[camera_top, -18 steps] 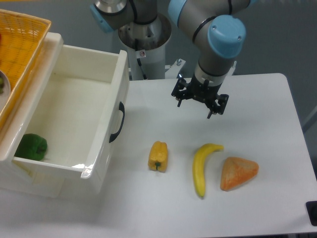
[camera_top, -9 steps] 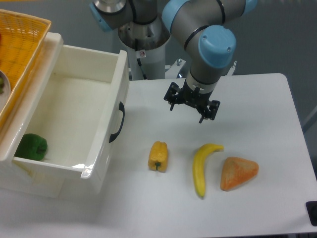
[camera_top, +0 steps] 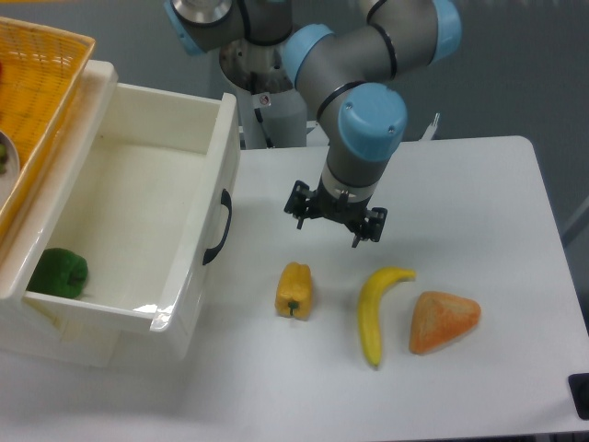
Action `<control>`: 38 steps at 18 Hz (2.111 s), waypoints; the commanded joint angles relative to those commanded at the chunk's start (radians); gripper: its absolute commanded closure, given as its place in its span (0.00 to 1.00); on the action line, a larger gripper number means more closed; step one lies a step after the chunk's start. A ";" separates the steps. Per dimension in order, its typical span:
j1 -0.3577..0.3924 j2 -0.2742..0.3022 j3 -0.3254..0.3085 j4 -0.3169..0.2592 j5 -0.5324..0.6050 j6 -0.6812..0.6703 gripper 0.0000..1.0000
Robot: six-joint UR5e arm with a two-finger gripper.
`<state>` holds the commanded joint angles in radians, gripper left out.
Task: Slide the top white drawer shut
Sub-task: 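Move the gripper down toward the front face of the open white drawer, then bring the gripper against the drawer front beside its black handle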
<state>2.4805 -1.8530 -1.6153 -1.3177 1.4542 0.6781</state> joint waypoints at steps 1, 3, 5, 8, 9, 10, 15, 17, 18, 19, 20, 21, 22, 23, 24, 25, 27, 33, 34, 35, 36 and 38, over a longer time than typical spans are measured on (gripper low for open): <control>-0.002 -0.006 0.000 0.000 -0.005 -0.012 0.00; -0.011 -0.011 0.001 0.002 -0.006 -0.037 0.00; -0.017 -0.028 0.000 0.002 -0.006 -0.037 0.00; -0.029 -0.054 0.000 0.002 -0.008 -0.037 0.00; -0.032 -0.060 0.001 0.002 -0.008 -0.035 0.00; -0.034 -0.061 0.000 0.002 -0.008 -0.035 0.00; -0.066 -0.075 -0.005 0.002 -0.008 -0.037 0.00; -0.075 -0.081 -0.005 0.003 -0.005 -0.034 0.00; -0.077 -0.083 -0.005 0.003 -0.005 -0.037 0.00; -0.077 -0.083 -0.006 0.003 -0.006 -0.038 0.00; -0.078 -0.084 -0.006 0.003 -0.006 -0.038 0.00; -0.081 -0.086 -0.006 0.003 -0.006 -0.037 0.00; -0.087 -0.087 -0.005 0.003 -0.006 -0.037 0.00; -0.087 -0.087 -0.005 0.003 -0.008 -0.035 0.00; -0.087 -0.087 -0.003 0.003 -0.008 -0.035 0.00; -0.089 -0.087 -0.003 0.003 -0.008 -0.035 0.00; -0.097 -0.087 -0.002 0.002 -0.008 -0.035 0.00; -0.100 -0.087 0.000 0.002 -0.031 -0.043 0.00; -0.103 -0.087 0.001 0.002 -0.031 -0.045 0.00; -0.107 -0.087 0.002 0.002 -0.031 -0.046 0.00; -0.109 -0.087 0.003 0.002 -0.031 -0.046 0.00; -0.110 -0.087 0.003 0.002 -0.032 -0.049 0.00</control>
<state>2.3700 -1.9405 -1.6122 -1.3162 1.4220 0.6289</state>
